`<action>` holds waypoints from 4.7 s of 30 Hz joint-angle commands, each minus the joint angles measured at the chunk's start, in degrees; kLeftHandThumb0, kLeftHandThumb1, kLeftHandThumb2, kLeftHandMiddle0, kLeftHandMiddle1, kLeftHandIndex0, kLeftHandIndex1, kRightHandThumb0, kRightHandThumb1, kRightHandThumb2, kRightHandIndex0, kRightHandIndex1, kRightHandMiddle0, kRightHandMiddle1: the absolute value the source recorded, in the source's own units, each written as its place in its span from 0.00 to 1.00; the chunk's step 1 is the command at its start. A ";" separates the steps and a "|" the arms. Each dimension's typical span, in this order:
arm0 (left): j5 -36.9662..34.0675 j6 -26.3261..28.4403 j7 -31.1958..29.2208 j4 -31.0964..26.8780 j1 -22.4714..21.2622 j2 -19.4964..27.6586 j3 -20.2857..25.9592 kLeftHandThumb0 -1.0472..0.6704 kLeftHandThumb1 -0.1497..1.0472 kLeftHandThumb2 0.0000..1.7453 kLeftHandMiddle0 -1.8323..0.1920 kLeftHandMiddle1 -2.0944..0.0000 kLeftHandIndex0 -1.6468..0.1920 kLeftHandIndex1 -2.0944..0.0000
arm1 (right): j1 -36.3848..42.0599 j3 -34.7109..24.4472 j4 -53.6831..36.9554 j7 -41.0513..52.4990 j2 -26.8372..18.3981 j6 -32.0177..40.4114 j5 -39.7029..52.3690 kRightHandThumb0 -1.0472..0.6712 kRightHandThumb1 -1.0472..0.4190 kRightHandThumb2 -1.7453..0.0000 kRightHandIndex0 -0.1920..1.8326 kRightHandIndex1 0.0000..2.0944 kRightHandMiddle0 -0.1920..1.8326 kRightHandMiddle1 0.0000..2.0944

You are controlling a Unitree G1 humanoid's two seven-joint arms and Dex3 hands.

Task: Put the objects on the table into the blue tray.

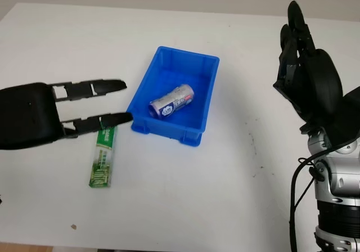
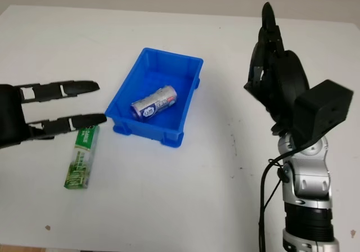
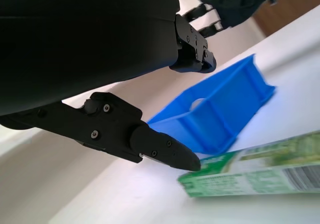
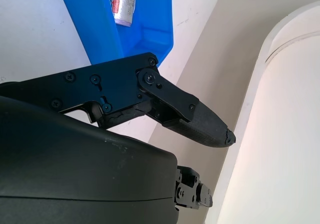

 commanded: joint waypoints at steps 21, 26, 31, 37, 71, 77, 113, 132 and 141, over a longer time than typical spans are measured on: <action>10.74 -1.83 14.15 3.13 -7.98 2.96 -20.95 0.45 0.97 0.03 0.77 0.95 0.64 0.92 | 1.46 -0.38 -2.06 -0.39 0.50 0.66 0.44 0.25 0.00 0.48 0.00 0.00 0.00 0.00; 11.31 -0.88 15.63 7.25 -9.65 -1.08 -24.87 0.44 0.97 0.03 0.76 0.95 0.64 0.92 | 1.87 -0.53 -2.72 -0.62 0.00 1.06 0.06 0.25 0.00 0.48 0.00 0.00 0.00 0.00; 13.87 2.76 17.78 14.33 -14.43 -7.00 -30.35 0.40 0.97 0.03 0.77 0.95 0.67 0.92 | 2.76 -0.89 -3.73 -0.42 -0.24 0.97 0.17 0.27 0.00 0.47 0.00 0.00 0.00 0.00; 15.97 6.51 17.23 22.19 -21.08 -12.91 -36.83 0.45 0.95 0.03 0.79 0.96 0.73 0.94 | 3.87 -1.11 -5.37 -0.93 -0.30 1.84 -0.23 0.27 0.00 0.48 0.00 0.00 0.00 0.00; -45.21 -8.84 -62.89 1.87 -13.19 -10.55 -23.37 0.37 1.00 0.27 0.31 0.00 0.58 0.00 | 5.07 -1.22 -5.83 -1.44 -0.13 2.09 0.57 0.27 0.00 0.51 0.00 0.00 0.00 0.00; -77.42 4.20 -87.00 -13.87 -4.19 -6.19 -15.10 0.38 1.00 0.24 0.45 0.00 0.66 0.00 | 4.97 -1.08 -5.79 -1.53 0.28 2.14 0.76 0.28 0.00 0.51 0.00 0.00 0.00 0.00; -73.25 24.27 -101.67 -5.60 8.71 -11.72 20.40 0.18 0.83 0.03 1.00 1.00 0.99 0.98 | 2.84 -1.41 -2.17 0.81 -0.84 0.44 1.51 0.28 0.00 0.49 0.00 0.00 0.00 0.00; -46.28 8.25 -75.98 14.64 -1.14 -17.85 7.71 0.35 0.94 0.04 0.82 0.95 0.80 0.93 | 2.44 -1.88 -2.41 0.29 -1.05 0.79 1.47 0.27 0.00 0.52 0.00 0.00 0.00 0.00; -28.18 12.14 -56.82 26.82 -9.13 -19.41 -3.96 0.37 1.00 0.11 0.86 0.38 0.77 0.61 | 2.70 -2.74 -2.52 0.23 -1.09 0.38 1.68 0.28 0.00 0.52 0.00 0.00 0.00 0.00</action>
